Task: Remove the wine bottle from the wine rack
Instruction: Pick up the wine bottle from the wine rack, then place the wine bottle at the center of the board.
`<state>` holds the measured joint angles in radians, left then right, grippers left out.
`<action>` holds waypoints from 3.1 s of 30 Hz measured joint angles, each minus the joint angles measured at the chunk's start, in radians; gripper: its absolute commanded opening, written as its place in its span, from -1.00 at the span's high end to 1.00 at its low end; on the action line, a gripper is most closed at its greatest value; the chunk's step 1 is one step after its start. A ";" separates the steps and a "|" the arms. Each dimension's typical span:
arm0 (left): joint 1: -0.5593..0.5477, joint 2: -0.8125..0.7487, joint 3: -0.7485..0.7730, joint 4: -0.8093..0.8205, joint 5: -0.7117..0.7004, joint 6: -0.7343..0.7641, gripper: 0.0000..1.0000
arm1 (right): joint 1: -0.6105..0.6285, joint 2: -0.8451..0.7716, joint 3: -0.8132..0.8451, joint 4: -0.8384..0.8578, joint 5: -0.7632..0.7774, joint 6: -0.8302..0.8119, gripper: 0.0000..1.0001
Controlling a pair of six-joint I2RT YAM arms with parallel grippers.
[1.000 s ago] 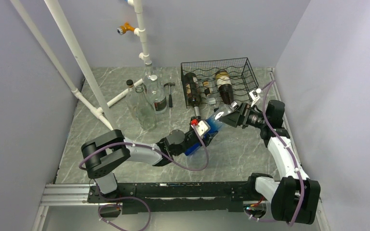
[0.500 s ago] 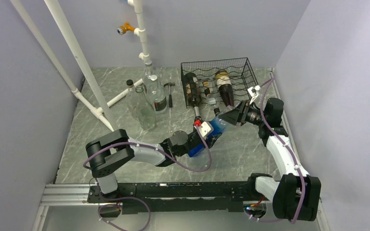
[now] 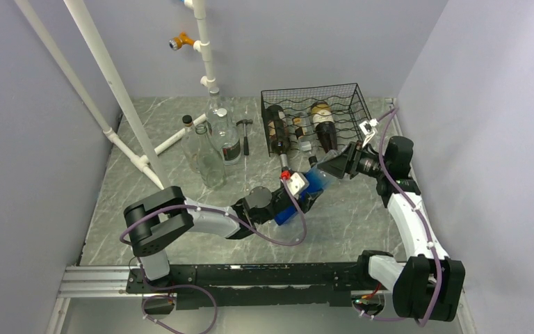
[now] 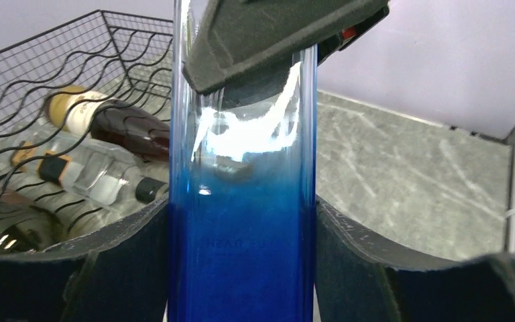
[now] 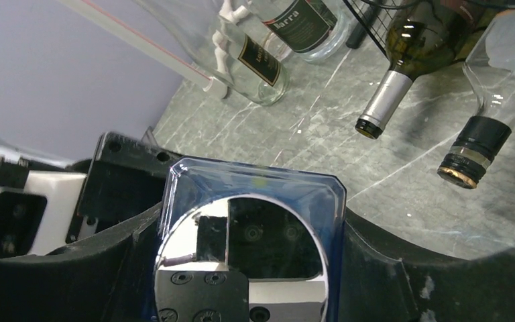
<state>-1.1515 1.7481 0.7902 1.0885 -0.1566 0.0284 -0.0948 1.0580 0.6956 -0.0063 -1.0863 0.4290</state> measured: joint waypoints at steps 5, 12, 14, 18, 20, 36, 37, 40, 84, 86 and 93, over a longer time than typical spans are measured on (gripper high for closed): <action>0.000 -0.002 0.021 0.020 0.061 -0.048 -0.84 | -0.038 -0.019 0.008 -0.023 -0.019 -0.064 1.00; -0.002 -0.027 0.027 -0.007 0.114 -0.083 -0.95 | -0.093 -0.045 0.014 -0.097 -0.019 -0.141 1.00; -0.001 -0.053 0.027 -0.034 0.127 -0.091 -0.96 | -0.103 -0.053 0.029 -0.145 -0.018 -0.175 1.00; 0.014 -0.154 0.027 -0.129 0.167 -0.102 -0.98 | -0.133 -0.072 0.078 -0.250 0.006 -0.258 1.00; 0.036 -0.224 0.028 -0.200 0.200 -0.121 -0.98 | -0.151 -0.082 0.109 -0.301 0.030 -0.309 1.00; 0.288 -0.511 0.185 -0.872 0.444 -0.206 -0.99 | -0.324 -0.069 0.214 -0.518 0.173 -0.561 1.00; 0.298 -0.526 0.193 -0.909 0.452 -0.202 -0.99 | -0.341 -0.061 0.225 -0.524 0.176 -0.570 1.00; 0.318 -0.556 0.216 -0.992 0.470 -0.181 -0.99 | -0.383 -0.026 0.266 -0.525 0.192 -0.596 1.00; 0.333 -0.686 0.113 -1.165 0.445 0.085 -0.99 | -0.342 0.678 0.776 -0.120 0.542 -0.548 1.00; 0.333 -0.686 0.113 -1.165 0.443 0.088 -0.99 | -0.329 0.708 0.812 -0.120 0.558 -0.549 1.00; 0.333 -0.683 0.113 -1.166 0.438 0.091 -0.99 | -0.276 0.811 0.945 -0.123 0.608 -0.561 0.85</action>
<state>-0.8185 1.0649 0.9031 -0.0772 0.2817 0.1196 -0.3706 1.8694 1.6409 -0.1295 -0.4786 -0.1322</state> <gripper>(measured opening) 0.995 0.643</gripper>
